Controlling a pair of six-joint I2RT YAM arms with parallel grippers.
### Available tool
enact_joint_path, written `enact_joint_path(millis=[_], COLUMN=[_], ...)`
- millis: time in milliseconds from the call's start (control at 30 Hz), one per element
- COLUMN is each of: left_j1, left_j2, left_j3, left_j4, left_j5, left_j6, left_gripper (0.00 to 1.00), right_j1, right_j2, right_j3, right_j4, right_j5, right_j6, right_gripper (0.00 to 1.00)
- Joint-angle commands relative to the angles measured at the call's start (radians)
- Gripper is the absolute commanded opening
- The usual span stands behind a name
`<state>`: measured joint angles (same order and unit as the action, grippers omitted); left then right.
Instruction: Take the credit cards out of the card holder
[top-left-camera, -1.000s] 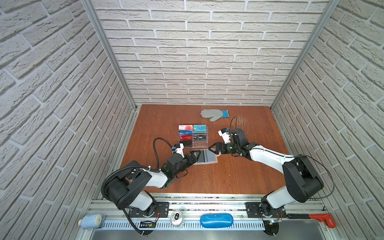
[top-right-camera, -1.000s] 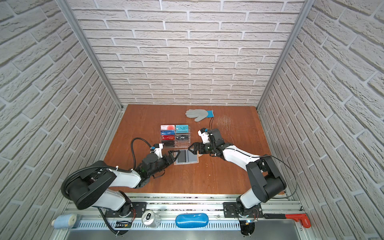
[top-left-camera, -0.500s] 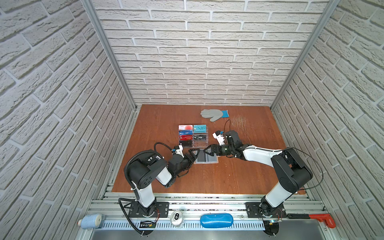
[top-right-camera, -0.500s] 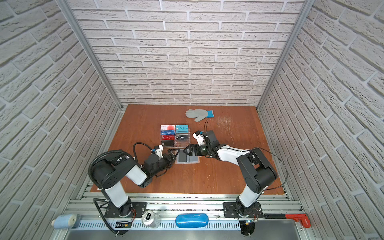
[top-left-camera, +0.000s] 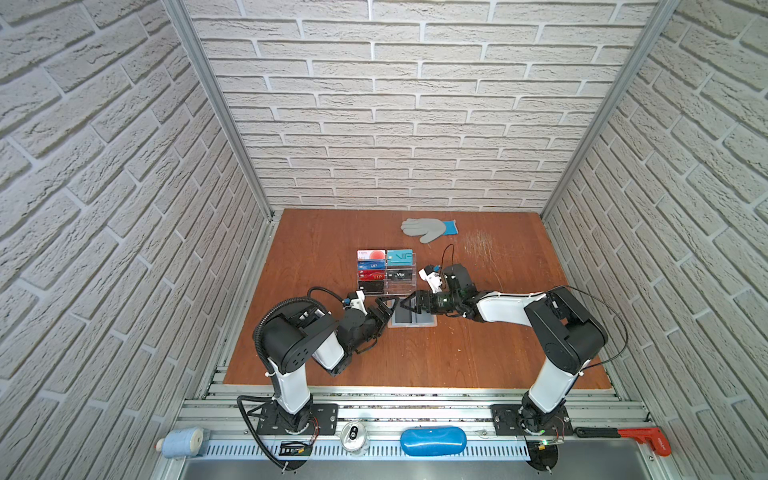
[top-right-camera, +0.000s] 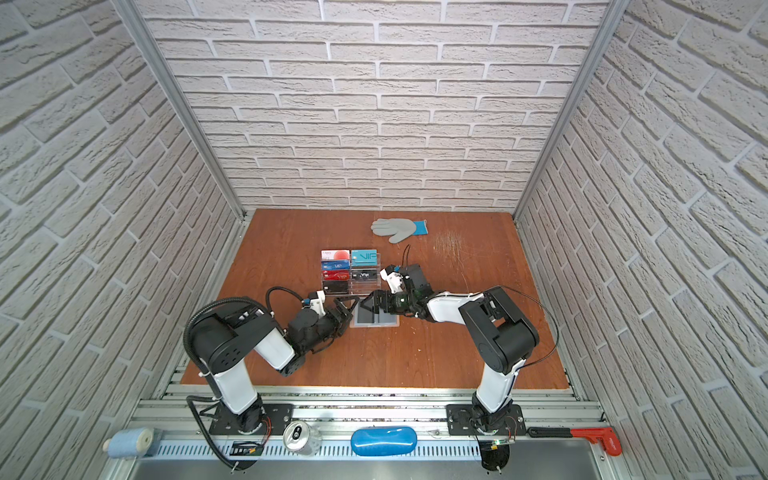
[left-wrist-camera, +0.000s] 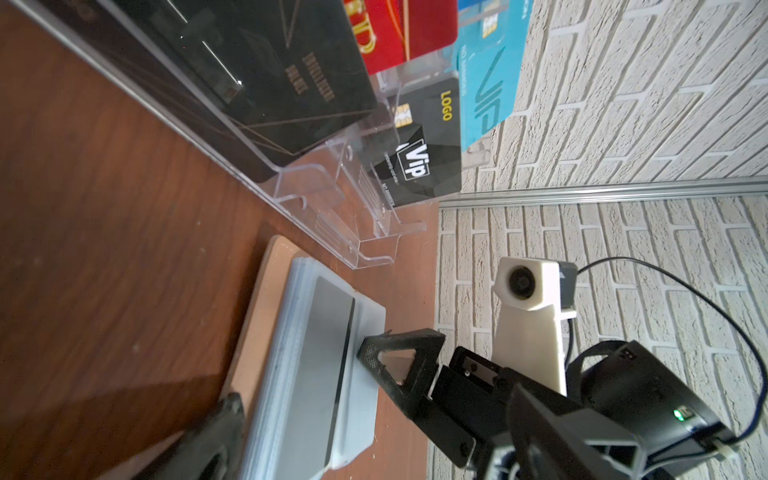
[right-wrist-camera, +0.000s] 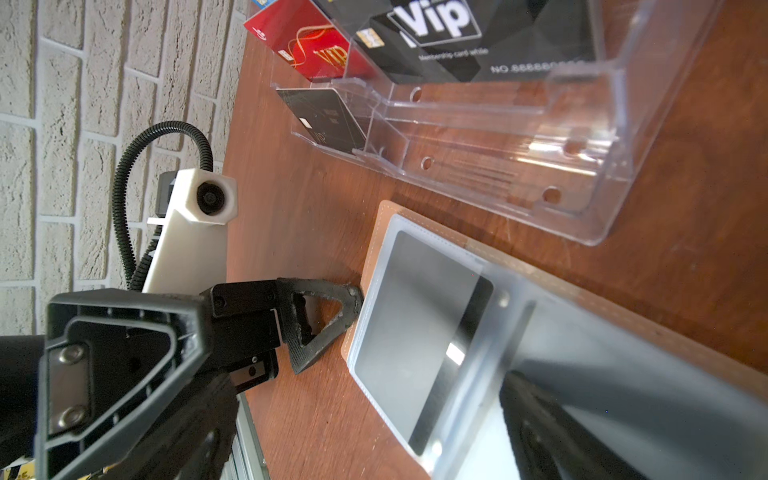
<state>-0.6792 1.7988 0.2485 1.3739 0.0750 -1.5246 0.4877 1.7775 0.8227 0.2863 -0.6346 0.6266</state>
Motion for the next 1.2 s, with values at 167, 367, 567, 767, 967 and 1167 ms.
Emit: enact_joint_path(millis=[167,367,567,767,967,1167], left_j1=[0.001,0.001,-0.003,-0.006,-0.010,-0.010], left_j2=[0.024,0.021,0.005,0.002,0.002,-0.012], left_j3=[-0.014,-0.017,-0.023,-0.020,-0.015,-0.025], left_j4=[0.020,0.016,0.008,0.005,0.009,0.008], left_j5=[-0.018,-0.024,-0.033,-0.036,-0.038,-0.048], left_j6=[-0.010,-0.014,-0.014,-0.013,-0.011,-0.007], left_gripper=[0.98,0.98,0.98,0.98,0.98,0.98], right_j1=[0.024,0.029,0.029,0.031,0.038,0.058], right_j2=[0.034,0.053,0.077,0.069,0.074,0.076], right_j3=[0.016,0.019,0.018,0.006,0.000,-0.004], right_j4=[0.049,0.052,0.068,0.077,0.088,0.119], right_j5=[-0.012,0.001,0.015,0.039,0.032,0.010], right_j6=[0.034,0.043,0.066,0.086,0.109,0.136], right_gripper=[1.00,1.00,1.00,1.00,1.00,1.00])
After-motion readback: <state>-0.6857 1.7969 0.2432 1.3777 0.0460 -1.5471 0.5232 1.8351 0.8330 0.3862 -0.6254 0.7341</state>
